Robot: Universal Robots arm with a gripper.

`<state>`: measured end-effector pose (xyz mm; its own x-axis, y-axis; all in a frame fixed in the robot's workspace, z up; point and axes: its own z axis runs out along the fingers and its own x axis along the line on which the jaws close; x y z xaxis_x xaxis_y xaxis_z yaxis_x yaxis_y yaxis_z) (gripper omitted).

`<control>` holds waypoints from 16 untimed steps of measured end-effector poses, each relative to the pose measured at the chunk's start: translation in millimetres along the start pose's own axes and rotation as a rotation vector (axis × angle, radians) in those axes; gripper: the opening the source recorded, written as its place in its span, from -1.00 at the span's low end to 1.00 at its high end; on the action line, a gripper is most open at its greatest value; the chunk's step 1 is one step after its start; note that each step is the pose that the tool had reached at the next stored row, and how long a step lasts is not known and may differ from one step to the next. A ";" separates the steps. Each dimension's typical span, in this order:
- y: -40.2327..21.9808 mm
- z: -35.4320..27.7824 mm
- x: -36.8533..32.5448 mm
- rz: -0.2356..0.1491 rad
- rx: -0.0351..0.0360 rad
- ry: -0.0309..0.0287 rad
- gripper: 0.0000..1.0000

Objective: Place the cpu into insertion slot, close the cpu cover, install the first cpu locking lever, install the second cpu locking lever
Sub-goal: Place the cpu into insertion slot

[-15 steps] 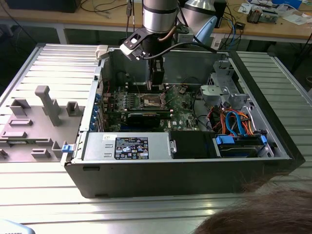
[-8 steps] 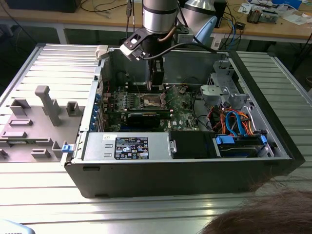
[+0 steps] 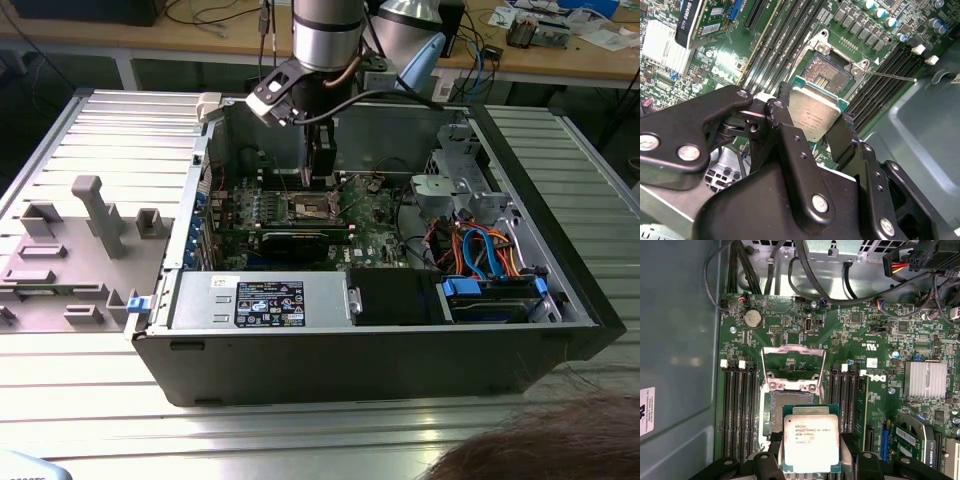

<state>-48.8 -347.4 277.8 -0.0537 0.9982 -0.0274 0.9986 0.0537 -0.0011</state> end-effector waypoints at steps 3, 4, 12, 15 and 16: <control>0.0 0.8 0.0 0.000 0.0000 0.0001 0.08; 0.0 1.3 0.0 0.000 0.0000 0.0000 0.08; 0.0 3.4 0.1 0.000 -0.0001 0.0001 0.08; 0.0 4.1 0.1 0.000 -0.0001 0.0001 0.08; 0.0 4.4 0.1 0.000 0.0000 0.0001 0.08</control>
<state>-48.8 -347.4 273.5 -0.0537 0.9982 -0.0273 0.9986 0.0537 -0.0010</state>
